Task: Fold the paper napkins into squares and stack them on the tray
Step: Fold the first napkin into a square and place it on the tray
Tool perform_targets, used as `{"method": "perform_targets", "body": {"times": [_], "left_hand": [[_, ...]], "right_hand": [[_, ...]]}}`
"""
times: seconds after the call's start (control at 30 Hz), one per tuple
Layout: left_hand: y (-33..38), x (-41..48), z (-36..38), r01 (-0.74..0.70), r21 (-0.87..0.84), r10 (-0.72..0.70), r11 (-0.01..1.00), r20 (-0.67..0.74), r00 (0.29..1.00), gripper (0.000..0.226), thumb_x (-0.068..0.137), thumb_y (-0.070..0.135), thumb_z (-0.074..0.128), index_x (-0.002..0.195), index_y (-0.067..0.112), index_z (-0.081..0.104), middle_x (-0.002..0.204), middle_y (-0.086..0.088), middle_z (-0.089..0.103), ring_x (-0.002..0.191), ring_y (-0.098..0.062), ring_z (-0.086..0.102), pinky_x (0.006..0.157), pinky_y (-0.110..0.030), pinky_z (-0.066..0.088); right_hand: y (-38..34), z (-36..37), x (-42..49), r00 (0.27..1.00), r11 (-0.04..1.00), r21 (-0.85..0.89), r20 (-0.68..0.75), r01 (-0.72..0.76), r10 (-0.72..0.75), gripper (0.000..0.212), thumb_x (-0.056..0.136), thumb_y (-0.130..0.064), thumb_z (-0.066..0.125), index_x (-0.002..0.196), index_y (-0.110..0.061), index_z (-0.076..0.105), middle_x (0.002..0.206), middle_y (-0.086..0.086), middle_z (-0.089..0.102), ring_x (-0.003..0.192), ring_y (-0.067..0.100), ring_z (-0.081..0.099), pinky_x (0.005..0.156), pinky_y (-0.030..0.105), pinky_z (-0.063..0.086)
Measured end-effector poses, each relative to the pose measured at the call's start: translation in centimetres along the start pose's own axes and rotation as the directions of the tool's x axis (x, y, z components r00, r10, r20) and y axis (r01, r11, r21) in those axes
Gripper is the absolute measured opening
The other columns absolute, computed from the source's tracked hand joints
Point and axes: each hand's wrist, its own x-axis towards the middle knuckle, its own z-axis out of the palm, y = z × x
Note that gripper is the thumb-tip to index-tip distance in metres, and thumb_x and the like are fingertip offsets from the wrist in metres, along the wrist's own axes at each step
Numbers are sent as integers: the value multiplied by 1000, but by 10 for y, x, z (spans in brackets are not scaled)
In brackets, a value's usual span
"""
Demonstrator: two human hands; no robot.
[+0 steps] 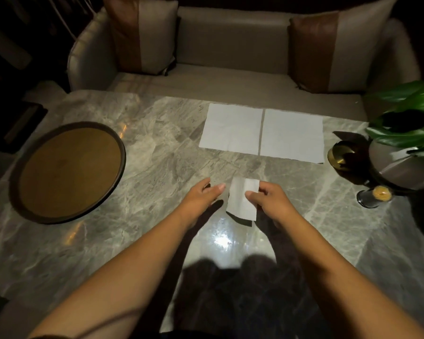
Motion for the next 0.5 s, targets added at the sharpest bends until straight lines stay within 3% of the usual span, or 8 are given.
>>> {"method": "perform_targets", "body": {"times": [0.07, 0.13, 0.17, 0.33, 0.5], "left_hand": [[2, -2, 10, 71, -147, -52, 987, 128, 990, 78, 77, 51, 76, 141, 18, 48, 136, -7, 62, 118, -18, 64, 106, -38, 46], [4, -4, 18, 85, -274, -20, 958, 232, 973, 39, 82, 38, 74, 116, 19, 69, 122, -9, 70, 112, -22, 68, 94, -36, 55], [6, -6, 21, 87, -333, 0, 939, 252, 968, 31, 85, 33, 73, 111, 16, 72, 119, -13, 71, 111, -25, 69, 88, -35, 58], [18, -14, 32, 127, -437, -8, 890, 263, 965, 39, 90, 29, 71, 122, 8, 66, 119, -18, 70, 113, -33, 67, 90, -43, 58], [22, -25, 33, 165, -474, -14, 865, 306, 952, 55, 79, 37, 79, 124, 9, 64, 119, -21, 69, 110, -35, 68, 82, -43, 59]], "right_hand": [[-5, -7, -8, 998, 997, 74, 55, -3, -1, 24, 94, -7, 66, 117, -12, 70, 99, 8, 76, 90, 22, 72, 77, 33, 59], [-12, -13, -15, 995, 994, 111, 101, -3, -8, 24, 94, -7, 66, 116, -14, 71, 101, 8, 77, 91, 22, 73, 75, 31, 58], [-16, -15, -19, 993, 991, 132, 116, -6, -10, 23, 94, -7, 66, 114, -15, 71, 101, 8, 77, 91, 23, 73, 75, 32, 58], [-29, -23, -33, 990, 985, 171, 140, -20, -4, 20, 94, -7, 64, 105, -21, 73, 96, 5, 78, 91, 23, 74, 76, 35, 60], [-36, -27, -45, 985, 968, 246, 172, -56, 13, 23, 96, -7, 58, 104, -21, 74, 93, 5, 78, 84, 19, 75, 69, 32, 59]]}}
